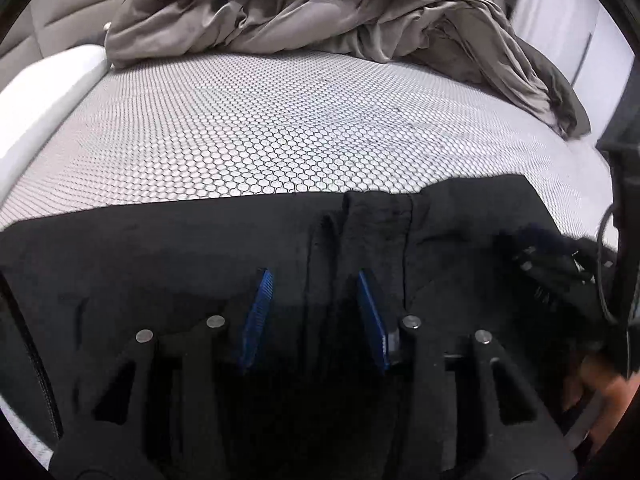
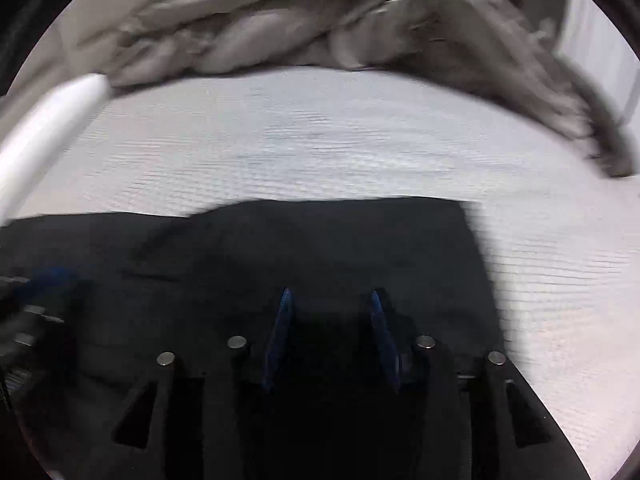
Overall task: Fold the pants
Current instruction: 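Release the waistband and press the folded pants flat with both tools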
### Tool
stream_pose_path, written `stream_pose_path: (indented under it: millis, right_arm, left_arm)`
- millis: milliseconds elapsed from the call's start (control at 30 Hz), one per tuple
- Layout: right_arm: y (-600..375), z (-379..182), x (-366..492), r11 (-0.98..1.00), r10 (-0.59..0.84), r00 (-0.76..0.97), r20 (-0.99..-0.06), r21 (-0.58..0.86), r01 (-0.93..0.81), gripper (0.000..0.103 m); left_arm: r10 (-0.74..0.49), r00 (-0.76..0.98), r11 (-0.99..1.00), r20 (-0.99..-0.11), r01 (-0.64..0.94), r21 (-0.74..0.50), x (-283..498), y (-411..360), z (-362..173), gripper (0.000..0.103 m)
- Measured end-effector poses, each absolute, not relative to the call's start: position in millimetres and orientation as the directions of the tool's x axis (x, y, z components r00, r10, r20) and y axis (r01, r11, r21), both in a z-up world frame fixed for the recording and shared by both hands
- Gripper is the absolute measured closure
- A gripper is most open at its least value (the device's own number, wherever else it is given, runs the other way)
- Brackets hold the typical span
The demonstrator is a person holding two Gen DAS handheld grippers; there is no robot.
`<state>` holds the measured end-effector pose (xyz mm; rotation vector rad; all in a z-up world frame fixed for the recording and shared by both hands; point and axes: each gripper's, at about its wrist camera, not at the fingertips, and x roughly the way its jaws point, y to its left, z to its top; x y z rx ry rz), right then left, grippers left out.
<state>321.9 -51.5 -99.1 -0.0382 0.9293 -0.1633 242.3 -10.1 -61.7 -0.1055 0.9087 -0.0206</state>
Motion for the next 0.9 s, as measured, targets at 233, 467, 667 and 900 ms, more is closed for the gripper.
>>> stream_pose_path:
  millis: [233, 467, 667, 900]
  right_arm:
    - [-38.5, -91.7, 258.5, 0.979, 0.204, 0.577, -0.79, 0.171, -0.113, 0.057]
    - [-72.4, -96.6, 216.0, 0.999, -0.023, 0.607, -0.794, -0.041, -0.015, 0.057]
    - [-33.6, -97.5, 193.6, 0.968, 0.187, 0.572, -0.798, 0.051, -0.245, 0.057]
    - [-137.6, -101.4, 170.5, 1.0, 0.02, 0.574, -0.818, 0.025, 0.001, 0.047]
  left_arm:
    - [-0.258, 0.6, 0.963, -0.757, 0.223, -0.151, 193.9, -55.8, -49.5, 0.062]
    - [-0.232, 0.587, 0.969, -0.776, 0.21, -0.131, 162.8, -47.9, -51.9, 0.06]
    - [-0.224, 0.527, 0.954, -0.82, 0.29, -0.074, 149.9, -73.1, -67.6, 0.06]
    - [-0.342, 0.51, 0.924, -0.789, 0.336, -0.183, 120.4, -30.8, -46.5, 0.06]
